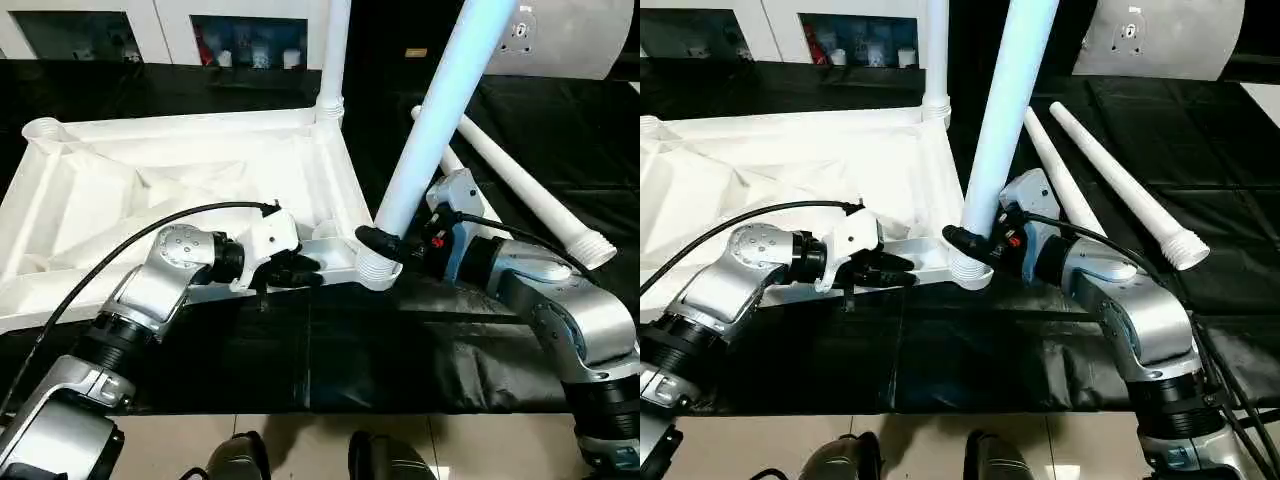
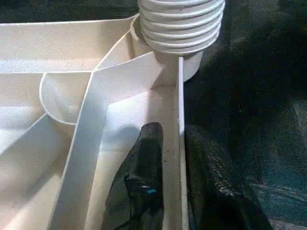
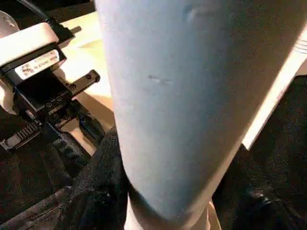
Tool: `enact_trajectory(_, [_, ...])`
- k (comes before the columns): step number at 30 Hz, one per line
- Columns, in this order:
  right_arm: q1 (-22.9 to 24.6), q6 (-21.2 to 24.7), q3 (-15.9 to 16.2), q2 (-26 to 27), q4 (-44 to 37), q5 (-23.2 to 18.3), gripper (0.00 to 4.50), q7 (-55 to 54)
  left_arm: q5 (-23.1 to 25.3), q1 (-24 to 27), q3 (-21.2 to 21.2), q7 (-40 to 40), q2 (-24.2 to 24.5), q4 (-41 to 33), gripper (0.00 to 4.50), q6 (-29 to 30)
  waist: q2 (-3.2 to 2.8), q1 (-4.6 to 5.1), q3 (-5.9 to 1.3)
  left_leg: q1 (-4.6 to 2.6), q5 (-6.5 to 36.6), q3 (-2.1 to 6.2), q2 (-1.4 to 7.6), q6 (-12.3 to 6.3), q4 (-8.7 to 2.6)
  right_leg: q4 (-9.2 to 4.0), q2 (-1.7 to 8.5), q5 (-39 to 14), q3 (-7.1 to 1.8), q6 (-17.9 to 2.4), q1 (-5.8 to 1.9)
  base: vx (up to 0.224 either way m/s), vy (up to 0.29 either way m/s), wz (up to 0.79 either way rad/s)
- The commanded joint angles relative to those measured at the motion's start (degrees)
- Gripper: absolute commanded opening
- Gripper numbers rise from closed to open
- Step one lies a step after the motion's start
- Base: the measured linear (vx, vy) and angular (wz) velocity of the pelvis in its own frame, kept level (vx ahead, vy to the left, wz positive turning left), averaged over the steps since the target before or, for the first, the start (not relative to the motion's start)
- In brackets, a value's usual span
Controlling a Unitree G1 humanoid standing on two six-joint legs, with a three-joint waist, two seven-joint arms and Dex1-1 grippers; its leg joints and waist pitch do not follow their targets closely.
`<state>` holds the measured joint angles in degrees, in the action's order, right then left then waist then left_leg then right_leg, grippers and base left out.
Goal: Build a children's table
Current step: Insert table leg to table base
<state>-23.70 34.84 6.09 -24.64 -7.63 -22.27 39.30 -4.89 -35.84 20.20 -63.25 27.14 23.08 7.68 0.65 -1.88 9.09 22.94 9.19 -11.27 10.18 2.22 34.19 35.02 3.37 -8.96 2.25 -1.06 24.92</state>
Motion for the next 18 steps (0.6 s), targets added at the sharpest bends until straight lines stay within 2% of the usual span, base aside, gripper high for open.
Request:
enact_trajectory(1, [0.83,0.34,-0.51,-0.51,0.46,0.35,1.88,0.05,0.02,0.32,0.20,-0.32,-0.36,1.04,0.49,0.71,-0.31,-0.22,-5.01,-1.76,12.79,1.34,2.62,-0.72,-3.84,-4.44,4.39,-17.13,-2.81,-11.91,-3.21,0.000,0.000,0.00])
enact_trajectory(5, [1.01,0.51,-0.36,-0.93,0.51,0.63,1.88,0.09,0.29,0.45,0.44,-1.12,-0.37,1.16,0.07,0.80,-0.33,-0.19,-5.11,-1.74,12.05,1.36,2.66,-0.95,-3.83,-4.21,4.34,-15.32,-2.81,-12.24,-3.20,0.000,0.000,0.00])
enact_trajectory(6, [1.02,0.54,-0.37,-0.94,0.51,0.63,1.88,0.07,0.33,0.48,0.48,-1.20,-0.36,1.14,0.07,0.82,-0.58,-0.20,-5.05,-1.73,12.06,1.38,2.68,-0.98,-3.86,-4.18,4.35,-15.08,-2.83,-12.41,-3.18,0.000,0.000,0.00])
enact_trajectory(12, [-0.84,1.57,-0.61,-0.95,2.64,1.10,1.88,-0.55,2.15,0.71,1.52,-2.66,0.35,1.02,0.00,-0.12,-0.24,-0.05,-4.92,-1.72,12.55,1.32,2.60,-1.09,-3.83,-4.43,4.37,-16.71,-2.80,-12.32,-3.17,0.000,0.000,0.00])
enact_trajectory(13, [-1.23,2.68,0.20,-1.55,3.07,1.09,1.88,0.35,2.62,0.83,1.99,-3.32,0.74,0.86,0.00,-0.99,-0.33,-0.10,-4.91,-1.79,12.65,1.35,2.62,-1.07,-3.82,-4.47,4.40,-17.04,-2.81,-12.22,-3.13,0.000,0.000,0.00])
enact_trajectory(14, [-1.47,3.40,0.77,-2.02,3.33,1.07,1.88,1.04,2.90,0.86,2.29,-3.77,0.95,0.76,0.00,-1.52,-0.09,-0.04,-4.86,-1.70,12.69,1.35,2.58,-1.12,-3.87,-4.52,4.31,-17.39,-2.80,-11.93,-3.26,0.000,0.000,0.00])
enact_trajectory(15, [-1.53,3.85,1.34,-2.46,3.50,1.14,1.88,1.69,2.95,0.91,2.48,-4.22,1.11,0.59,0.00,-1.89,-0.24,-0.14,-4.84,-1.76,12.61,1.37,2.64,-1.14,-3.88,-4.48,4.37,-17.49,-2.82,-11.74,-3.19,0.000,0.000,0.00])
enact_trajectory(16, [-1.64,4.59,2.06,-3.04,4.02,1.11,1.88,2.68,2.60,0.93,2.51,-4.92,1.16,0.26,0.00,-1.97,0.14,-0.04,-4.79,-1.77,12.41,1.30,2.65,-1.25,-3.89,-4.45,4.29,-17.23,-2.84,-11.64,-3.14,0.000,0.000,0.00])
enact_trajectory(18, [-1.67,4.78,2.47,-3.30,4.48,1.17,1.88,3.26,2.36,0.96,2.43,-5.42,1.18,-0.07,0.00,-2.15,-0.07,-0.07,-4.88,-1.72,11.46,1.30,2.68,-1.57,-3.83,-4.21,4.35,-15.63,-2.83,-12.11,-3.18,0.000,0.000,0.00])
